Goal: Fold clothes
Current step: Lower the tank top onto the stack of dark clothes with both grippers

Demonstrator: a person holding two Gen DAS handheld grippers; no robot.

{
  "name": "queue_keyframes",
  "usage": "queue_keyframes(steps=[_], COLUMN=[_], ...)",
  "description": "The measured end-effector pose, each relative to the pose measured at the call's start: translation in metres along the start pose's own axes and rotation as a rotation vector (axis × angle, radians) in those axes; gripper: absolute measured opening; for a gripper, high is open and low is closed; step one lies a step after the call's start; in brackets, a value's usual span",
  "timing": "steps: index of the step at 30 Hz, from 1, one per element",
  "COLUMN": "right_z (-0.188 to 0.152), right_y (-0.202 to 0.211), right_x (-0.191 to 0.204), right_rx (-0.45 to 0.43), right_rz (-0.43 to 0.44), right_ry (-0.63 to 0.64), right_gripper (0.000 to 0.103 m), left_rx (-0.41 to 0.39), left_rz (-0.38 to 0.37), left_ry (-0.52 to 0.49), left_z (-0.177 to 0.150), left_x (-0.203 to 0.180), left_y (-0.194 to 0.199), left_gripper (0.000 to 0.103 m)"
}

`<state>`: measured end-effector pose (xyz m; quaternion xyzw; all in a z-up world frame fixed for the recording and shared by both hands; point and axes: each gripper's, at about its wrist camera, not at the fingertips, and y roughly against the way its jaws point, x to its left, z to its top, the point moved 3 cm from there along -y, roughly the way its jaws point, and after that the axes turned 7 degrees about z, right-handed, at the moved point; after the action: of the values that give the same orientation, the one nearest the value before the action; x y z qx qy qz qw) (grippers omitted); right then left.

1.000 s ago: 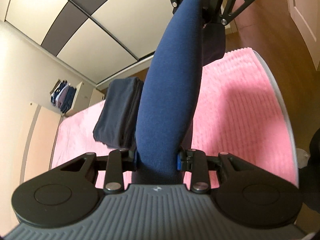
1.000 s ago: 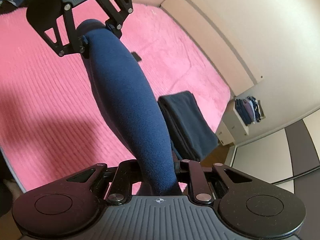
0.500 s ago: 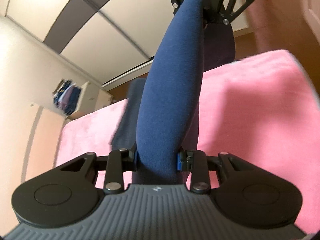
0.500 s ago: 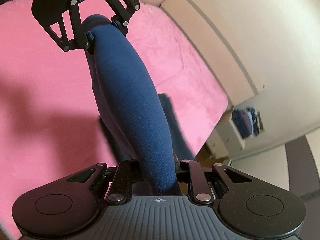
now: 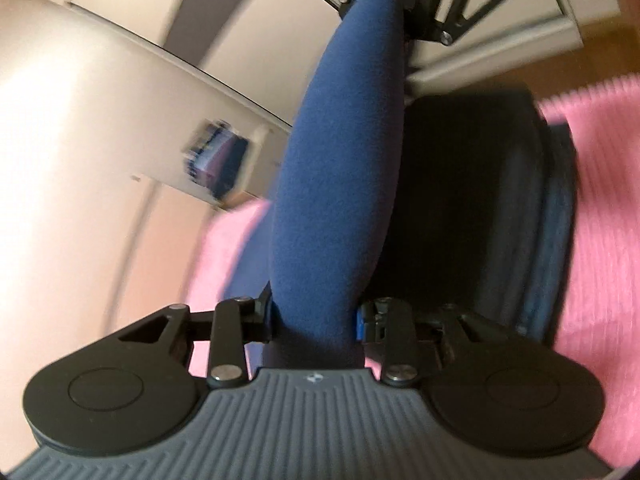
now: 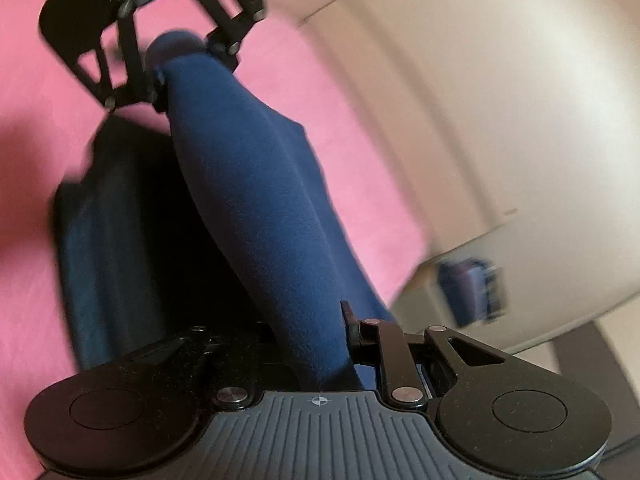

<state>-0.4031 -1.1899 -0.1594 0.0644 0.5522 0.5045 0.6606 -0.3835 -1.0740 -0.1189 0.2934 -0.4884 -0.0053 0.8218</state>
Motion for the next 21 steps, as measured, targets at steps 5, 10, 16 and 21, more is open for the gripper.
queue_keyframes(steps=[5,10,16,21], right_z=[-0.025,-0.035,-0.039,-0.038], right_y=[0.007,0.019,0.012,0.008], right_x=[0.023,0.016,0.016,0.011], right_rx=[-0.002,0.014,0.028,0.036], right_rz=[-0.004,-0.017,-0.004,-0.011], right_ry=[0.002,-0.043,-0.144,-0.223], right_gripper=[0.026,0.026,0.019,0.014], left_rx=[-0.015,-0.024,-0.035,-0.028], left_rz=[0.002,0.023,0.016,0.105], left_ry=[-0.071,-0.078,-0.131,-0.112], left_z=[-0.018,-0.033,-0.04,-0.032], left_x=[-0.06,-0.051,-0.05,-0.046], left_y=[-0.017,0.011,0.018,0.009], left_gripper=[0.037,0.044,0.044,0.038])
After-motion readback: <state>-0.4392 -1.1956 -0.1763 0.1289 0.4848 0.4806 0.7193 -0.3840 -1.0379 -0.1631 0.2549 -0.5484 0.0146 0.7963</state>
